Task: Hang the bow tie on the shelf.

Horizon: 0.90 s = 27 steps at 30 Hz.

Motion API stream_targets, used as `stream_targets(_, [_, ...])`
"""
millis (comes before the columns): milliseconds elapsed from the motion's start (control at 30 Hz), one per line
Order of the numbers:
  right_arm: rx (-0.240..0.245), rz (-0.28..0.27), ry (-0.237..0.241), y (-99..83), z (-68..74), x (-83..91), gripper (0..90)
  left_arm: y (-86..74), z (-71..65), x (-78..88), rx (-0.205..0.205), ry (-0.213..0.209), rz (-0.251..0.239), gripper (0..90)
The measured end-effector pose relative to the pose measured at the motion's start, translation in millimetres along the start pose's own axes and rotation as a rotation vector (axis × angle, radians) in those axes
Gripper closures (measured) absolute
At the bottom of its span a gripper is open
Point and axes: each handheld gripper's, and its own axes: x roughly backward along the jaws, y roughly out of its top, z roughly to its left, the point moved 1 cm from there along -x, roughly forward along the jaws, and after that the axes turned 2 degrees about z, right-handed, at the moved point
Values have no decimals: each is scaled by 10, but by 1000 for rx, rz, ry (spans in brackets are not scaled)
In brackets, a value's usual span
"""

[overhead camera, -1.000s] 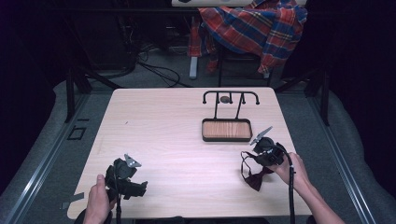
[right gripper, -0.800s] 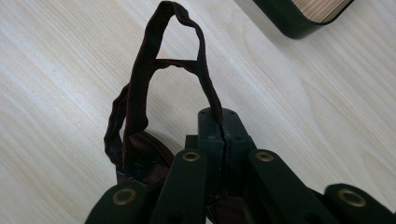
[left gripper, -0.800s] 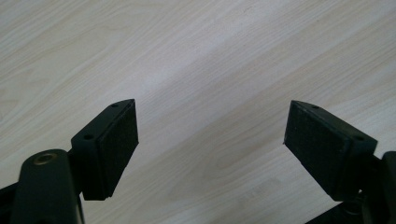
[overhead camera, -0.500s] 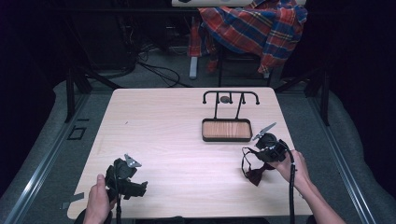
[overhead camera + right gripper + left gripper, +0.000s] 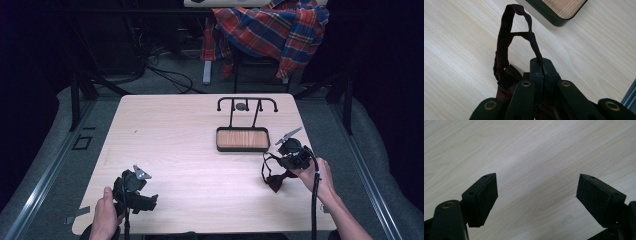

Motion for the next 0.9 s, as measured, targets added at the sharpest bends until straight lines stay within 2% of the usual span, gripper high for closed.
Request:
stream_targets(100, [-18,-15,6,7,-21,17,894,2,-4,1,3,1,0,175])
stream_targets(567, [-34,-25,-15,81,-167,84,894,1,-19,5,-3,13,-4,174])
stream_targets(767, [-44,-60,-21,197,-243,127,894,3,-24,7,-3,17,-2,173])
stream_targets(900, [-38,-56,-24,271,-274,137,895,0,-22,7,-2,17,-5,174])
